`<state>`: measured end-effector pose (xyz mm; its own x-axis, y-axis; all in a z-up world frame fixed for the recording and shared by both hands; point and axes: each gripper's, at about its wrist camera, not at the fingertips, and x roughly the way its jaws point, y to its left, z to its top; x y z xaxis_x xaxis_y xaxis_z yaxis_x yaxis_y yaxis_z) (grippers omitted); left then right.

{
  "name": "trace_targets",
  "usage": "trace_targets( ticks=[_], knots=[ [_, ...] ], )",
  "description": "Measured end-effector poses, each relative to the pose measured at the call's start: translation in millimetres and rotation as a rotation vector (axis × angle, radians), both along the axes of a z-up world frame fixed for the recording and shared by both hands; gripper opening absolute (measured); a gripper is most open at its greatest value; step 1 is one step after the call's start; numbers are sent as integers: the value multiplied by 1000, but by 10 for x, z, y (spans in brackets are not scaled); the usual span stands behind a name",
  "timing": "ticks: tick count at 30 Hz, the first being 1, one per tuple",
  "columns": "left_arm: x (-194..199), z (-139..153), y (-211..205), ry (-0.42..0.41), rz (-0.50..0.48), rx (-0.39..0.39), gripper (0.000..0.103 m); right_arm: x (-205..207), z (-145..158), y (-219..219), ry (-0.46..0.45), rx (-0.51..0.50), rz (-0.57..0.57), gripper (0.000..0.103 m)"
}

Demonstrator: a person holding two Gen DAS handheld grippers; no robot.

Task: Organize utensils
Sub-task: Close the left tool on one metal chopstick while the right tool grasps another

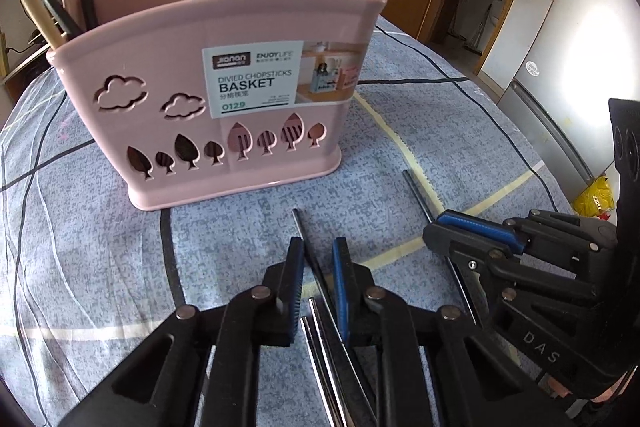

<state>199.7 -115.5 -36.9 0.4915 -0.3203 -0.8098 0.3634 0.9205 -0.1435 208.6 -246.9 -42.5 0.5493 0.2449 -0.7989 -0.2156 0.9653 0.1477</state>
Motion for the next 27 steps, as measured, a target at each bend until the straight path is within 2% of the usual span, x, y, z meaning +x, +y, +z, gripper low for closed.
trace_targets(
  ticks=[2,7,10,13,19,21,27],
  knots=[
    [11,-8,-18,-3,1,10,9,35,-2,16,2,-5,3,9],
    [105,-43,-86,9,10,-5,8,111,2,25,7,-2,7,8],
    [172,-22,-65,36,15,-51,7,123,25,12,8,6,8,7],
    [159,75,-31,26,15,-84,6,65,122,-14,-20,16,8,7],
    [30,479,34,-45,-1,-158,5,-67,452,-73,-105,40,1,6],
    [-31,655,72,-80,-8,-177,5,-148,668,-107,-160,55,-2,6],
    [-213,1170,217,-181,-31,-237,5,-304,1016,-137,-253,80,-5,5]
  ],
)
